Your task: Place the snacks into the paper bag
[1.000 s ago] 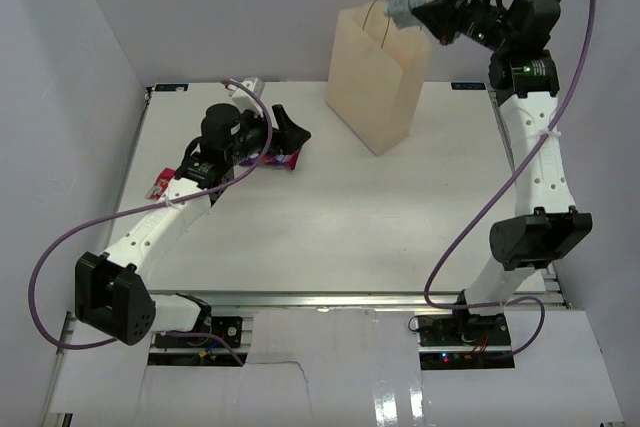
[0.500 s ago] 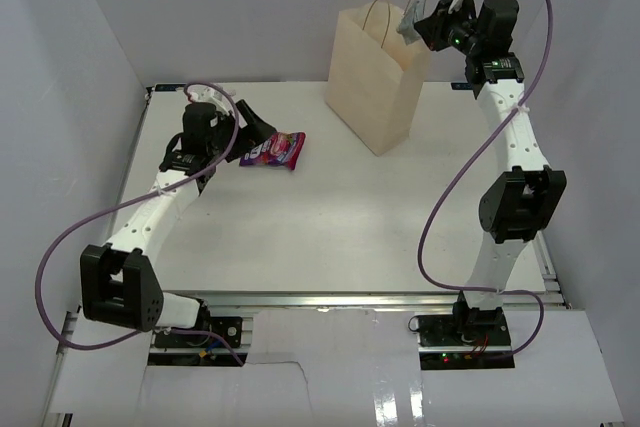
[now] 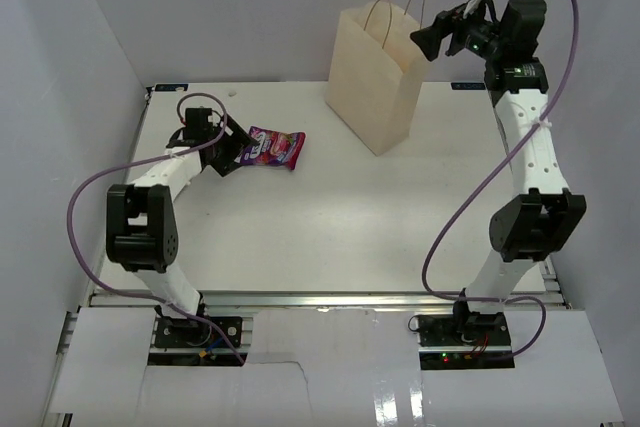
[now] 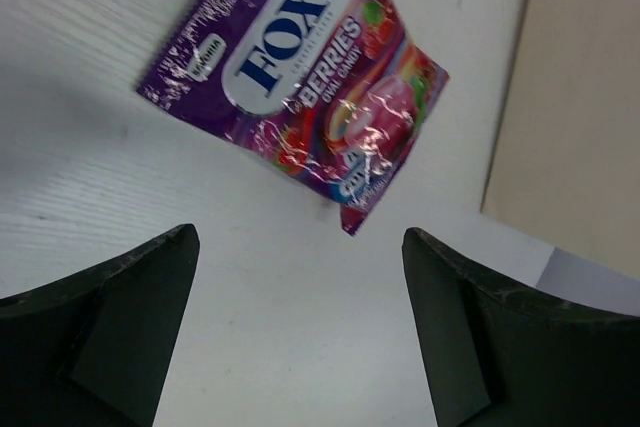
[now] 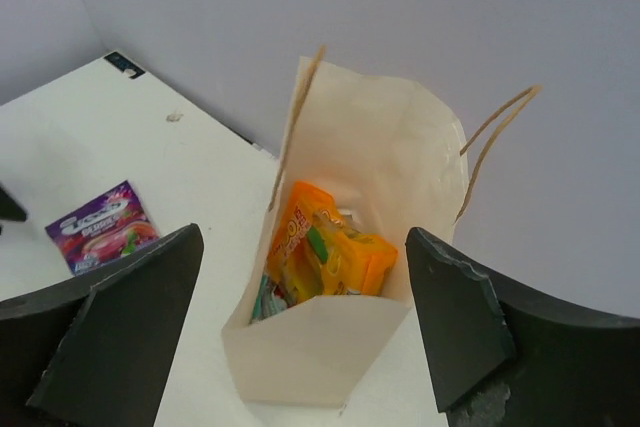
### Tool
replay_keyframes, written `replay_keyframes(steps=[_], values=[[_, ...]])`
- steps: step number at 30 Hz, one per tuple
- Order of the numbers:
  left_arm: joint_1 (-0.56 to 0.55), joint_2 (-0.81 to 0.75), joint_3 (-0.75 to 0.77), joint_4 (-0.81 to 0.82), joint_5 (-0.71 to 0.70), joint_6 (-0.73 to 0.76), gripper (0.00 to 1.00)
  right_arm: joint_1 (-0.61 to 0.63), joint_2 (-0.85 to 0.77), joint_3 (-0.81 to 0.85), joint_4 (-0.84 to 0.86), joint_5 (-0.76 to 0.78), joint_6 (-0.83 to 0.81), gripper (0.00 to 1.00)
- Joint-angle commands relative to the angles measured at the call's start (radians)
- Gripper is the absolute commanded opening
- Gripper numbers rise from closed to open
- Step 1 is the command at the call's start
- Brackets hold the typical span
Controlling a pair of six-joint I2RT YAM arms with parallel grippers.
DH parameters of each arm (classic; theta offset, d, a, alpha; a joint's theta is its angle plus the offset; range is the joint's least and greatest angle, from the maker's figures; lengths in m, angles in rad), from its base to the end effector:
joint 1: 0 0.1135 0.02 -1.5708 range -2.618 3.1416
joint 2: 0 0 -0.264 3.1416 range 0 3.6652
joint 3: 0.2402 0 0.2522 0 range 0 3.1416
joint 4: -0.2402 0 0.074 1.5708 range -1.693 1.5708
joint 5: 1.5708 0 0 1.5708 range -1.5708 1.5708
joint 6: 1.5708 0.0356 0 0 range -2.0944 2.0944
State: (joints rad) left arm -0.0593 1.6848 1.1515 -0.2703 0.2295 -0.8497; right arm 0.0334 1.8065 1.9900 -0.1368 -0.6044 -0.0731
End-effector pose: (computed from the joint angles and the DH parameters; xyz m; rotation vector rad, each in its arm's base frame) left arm 0.3658 -0.0298 0.2247 -0.8417 2.3152 -0.6908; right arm 0.4138 0.0341 0.4787 -0.5582 1.4437 0.4280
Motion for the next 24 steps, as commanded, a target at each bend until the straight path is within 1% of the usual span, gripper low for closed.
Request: replay_keyframes(steps=[1,2,3,4,5,7,8,9,11,12,13,15,16,17,19,22,24], values=[[0.030,0.096,0.105,0.005,0.033,0.096,0.91,-0.023,-0.145,-0.092,-0.033,-0.176,-0.099,0.88],[0.030,0.127,0.131,0.002,0.053,0.198,0.89,-0.021,-0.166,-0.121,-0.071,-0.199,-0.120,0.88],[0.030,0.157,0.183,-0.026,0.071,0.231,0.87,-0.050,-0.188,-0.155,-0.089,-0.227,-0.163,0.88],[0.030,0.200,0.200,-0.038,0.105,0.253,0.87,-0.052,-0.240,-0.193,-0.099,-0.239,-0.183,0.89],[0.032,0.210,0.211,-0.049,0.119,0.264,0.87,-0.052,-0.268,-0.279,-0.110,-0.253,-0.203,0.89],[0.027,0.191,0.186,-0.052,0.119,0.236,0.87,-0.053,-0.343,-0.368,-0.141,-0.277,-0.258,0.89],[0.027,0.176,0.171,-0.052,0.114,0.209,0.87,-0.053,-0.366,-0.452,-0.148,-0.284,-0.269,0.89],[0.027,0.161,0.128,-0.050,0.110,0.102,0.87,-0.053,-0.384,-0.488,-0.167,-0.287,-0.277,0.89],[0.026,0.112,0.079,-0.046,0.100,-0.009,0.88,-0.053,-0.427,-0.575,-0.181,-0.290,-0.280,0.88],[0.024,0.098,0.053,-0.041,0.090,-0.116,0.88,-0.053,-0.437,-0.597,-0.190,-0.291,-0.278,0.89],[0.021,0.073,0.000,-0.020,0.065,-0.165,0.88,-0.053,-0.453,-0.615,-0.193,-0.291,-0.272,0.88],[0.019,0.058,-0.050,0.020,0.048,-0.250,0.88,-0.053,-0.464,-0.655,-0.195,-0.301,-0.260,0.88],[0.018,0.055,-0.080,0.037,0.031,-0.315,0.88,-0.053,-0.469,-0.661,-0.195,-0.304,-0.254,0.88],[0.015,0.059,-0.088,0.055,-0.004,-0.351,0.88,-0.053,-0.470,-0.666,-0.196,-0.313,-0.246,0.88],[0.010,0.075,-0.102,0.088,-0.022,-0.426,0.87,-0.053,-0.470,-0.671,-0.196,-0.320,-0.241,0.88],[-0.002,0.128,-0.093,0.143,-0.045,-0.486,0.85,-0.053,-0.472,-0.674,-0.195,-0.337,-0.240,0.88],[-0.014,0.170,-0.059,0.146,-0.067,-0.497,0.84,-0.053,-0.478,-0.678,-0.193,-0.356,-0.237,0.88]])
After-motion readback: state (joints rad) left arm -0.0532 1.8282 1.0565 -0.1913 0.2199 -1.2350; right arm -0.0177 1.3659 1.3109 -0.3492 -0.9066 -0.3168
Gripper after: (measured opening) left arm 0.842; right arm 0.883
